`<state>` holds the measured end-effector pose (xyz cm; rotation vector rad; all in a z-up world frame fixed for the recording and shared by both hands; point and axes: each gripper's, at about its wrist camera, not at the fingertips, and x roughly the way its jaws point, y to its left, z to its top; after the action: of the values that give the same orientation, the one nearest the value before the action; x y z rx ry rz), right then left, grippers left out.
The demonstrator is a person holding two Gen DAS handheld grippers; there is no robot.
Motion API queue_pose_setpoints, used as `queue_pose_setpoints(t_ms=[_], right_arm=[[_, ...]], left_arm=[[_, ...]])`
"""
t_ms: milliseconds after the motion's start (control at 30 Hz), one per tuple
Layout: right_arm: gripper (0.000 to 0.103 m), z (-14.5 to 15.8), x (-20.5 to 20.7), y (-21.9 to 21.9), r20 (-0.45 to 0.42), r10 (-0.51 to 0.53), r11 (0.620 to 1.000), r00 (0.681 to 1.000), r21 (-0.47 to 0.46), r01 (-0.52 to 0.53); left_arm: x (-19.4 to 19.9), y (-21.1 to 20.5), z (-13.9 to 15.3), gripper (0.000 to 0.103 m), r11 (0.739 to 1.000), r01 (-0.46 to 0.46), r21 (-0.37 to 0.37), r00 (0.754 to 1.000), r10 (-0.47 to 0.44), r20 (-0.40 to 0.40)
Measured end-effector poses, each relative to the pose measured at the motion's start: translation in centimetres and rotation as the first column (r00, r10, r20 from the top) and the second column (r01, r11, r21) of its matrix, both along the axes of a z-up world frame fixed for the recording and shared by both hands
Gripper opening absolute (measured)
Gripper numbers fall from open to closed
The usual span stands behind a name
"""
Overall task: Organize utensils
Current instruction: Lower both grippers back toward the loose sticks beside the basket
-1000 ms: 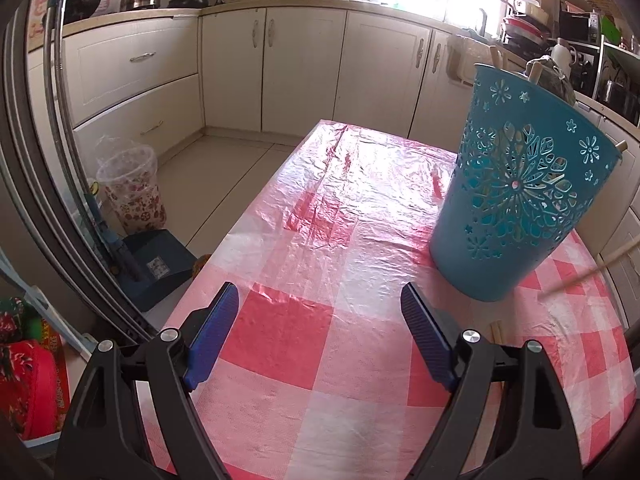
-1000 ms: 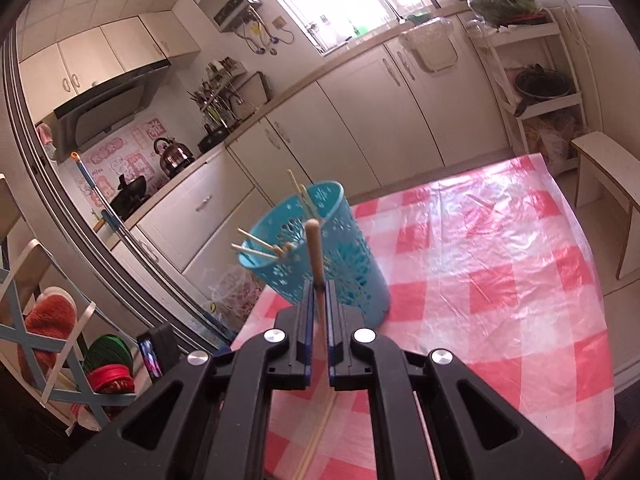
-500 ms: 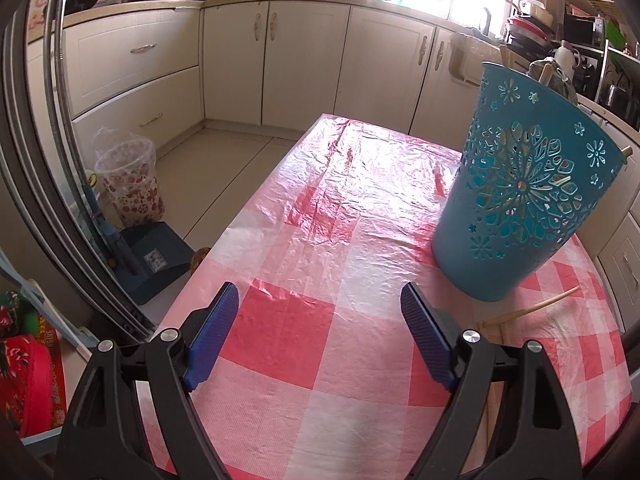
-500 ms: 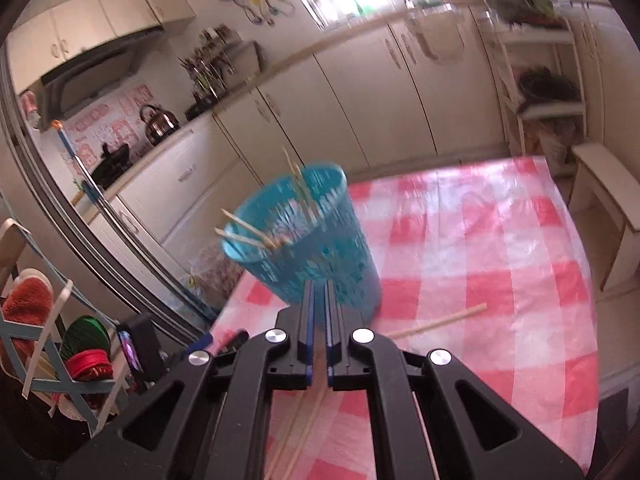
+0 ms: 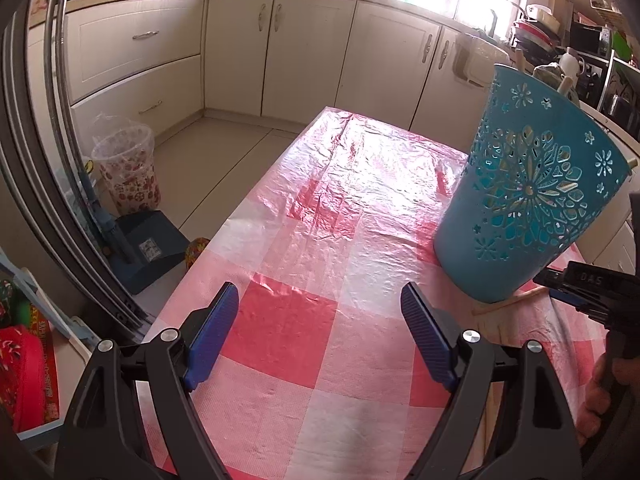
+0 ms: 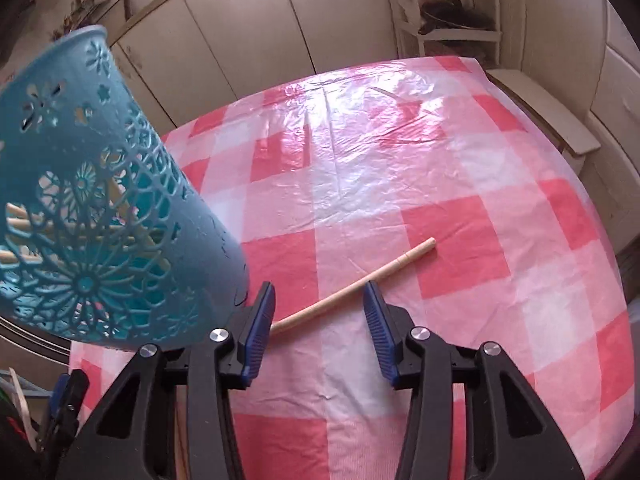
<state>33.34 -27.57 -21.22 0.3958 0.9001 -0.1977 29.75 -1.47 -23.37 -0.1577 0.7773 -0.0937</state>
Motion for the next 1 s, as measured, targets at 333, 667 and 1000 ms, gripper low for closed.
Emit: queue_pose_setpoints(t_ms=[333, 667, 1000], right_arm=[[0.030, 0.0, 3.3, -3.3, -0.095, 0.171, 0.958, 0.981, -0.216, -0.188], [0.073, 0.1, 0.7, -2.8, -0.119, 0.092, 0.994, 0.989, -0.051, -0.099], [0.083, -0.2, 1.3, -1.9, -0.128, 0.298, 0.922, 0.946, -0.217, -0.320]], left_arm=[[0.3, 0.6, -0.3, 0.079, 0.999, -0.010, -0.047, 1.000, 0.009, -0.023], [0.5, 0.8, -0.5, 0.079, 0.998, -0.011, -0.056, 0.999, 0.009, -0.035], [-5.1, -4.3, 3.1, 0.083, 0.946, 0.293, -0.138, 0.945, -0.264, 0.194]])
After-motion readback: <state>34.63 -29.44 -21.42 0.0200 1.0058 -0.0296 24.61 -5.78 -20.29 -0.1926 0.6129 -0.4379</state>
